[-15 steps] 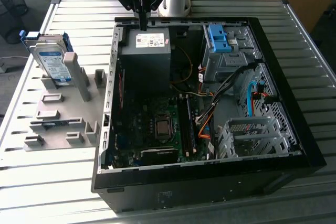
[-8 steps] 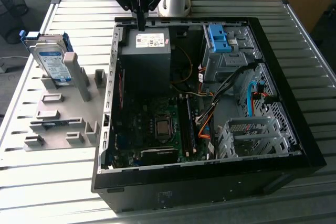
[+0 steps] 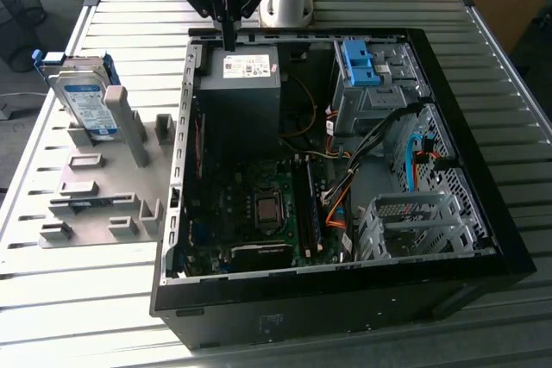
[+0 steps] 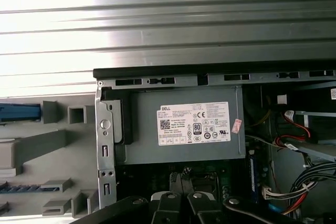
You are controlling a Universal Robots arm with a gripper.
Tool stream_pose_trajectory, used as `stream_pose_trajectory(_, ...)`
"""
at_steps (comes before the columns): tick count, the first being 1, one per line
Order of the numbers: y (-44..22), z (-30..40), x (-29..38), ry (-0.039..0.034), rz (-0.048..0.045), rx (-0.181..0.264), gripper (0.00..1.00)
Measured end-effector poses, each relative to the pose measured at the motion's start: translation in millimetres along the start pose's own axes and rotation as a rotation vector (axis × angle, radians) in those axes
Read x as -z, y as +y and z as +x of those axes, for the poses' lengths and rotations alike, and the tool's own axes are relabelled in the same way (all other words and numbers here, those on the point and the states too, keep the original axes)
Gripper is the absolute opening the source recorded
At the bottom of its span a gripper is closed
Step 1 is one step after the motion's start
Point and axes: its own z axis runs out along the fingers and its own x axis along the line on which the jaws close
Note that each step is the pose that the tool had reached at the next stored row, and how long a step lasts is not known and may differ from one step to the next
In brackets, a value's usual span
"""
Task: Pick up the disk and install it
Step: 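Reach for the disk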
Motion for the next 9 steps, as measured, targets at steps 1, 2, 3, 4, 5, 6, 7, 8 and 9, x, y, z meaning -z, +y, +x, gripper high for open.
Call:
stream_pose_trajectory(1,0.0,0.4,0.0,0.0,0.0,0.0,0.11)
stream_pose_trajectory(2,-0.1,0.8,0.0,0.0,0.0,0.0,0.11)
stream_pose_trajectory(3,-0.1,1.2,0.0,0.0,0.0,0.0,0.11)
stream_pose_trajectory(4,-0.1,1.6,0.0,0.0,0.0,0.0,0.11)
stream_pose_trajectory(5,-0.2,2.1,0.0,0.0,0.0,0.0,0.11)
stream_pose_trajectory(6,-0.2,2.5,-0.1,0.0,0.0,0.0,0.11)
stream_pose_trajectory(7,-0.2,3.1,-0.1,0.0,0.0,0.0,0.11)
stream_pose_trajectory(8,-0.3,3.6,-0.1,0.0,0.0,0.0,0.11)
stream_pose_trajectory(9,-0.3,4.1,-0.1,0.0,0.0,0.0,0.11)
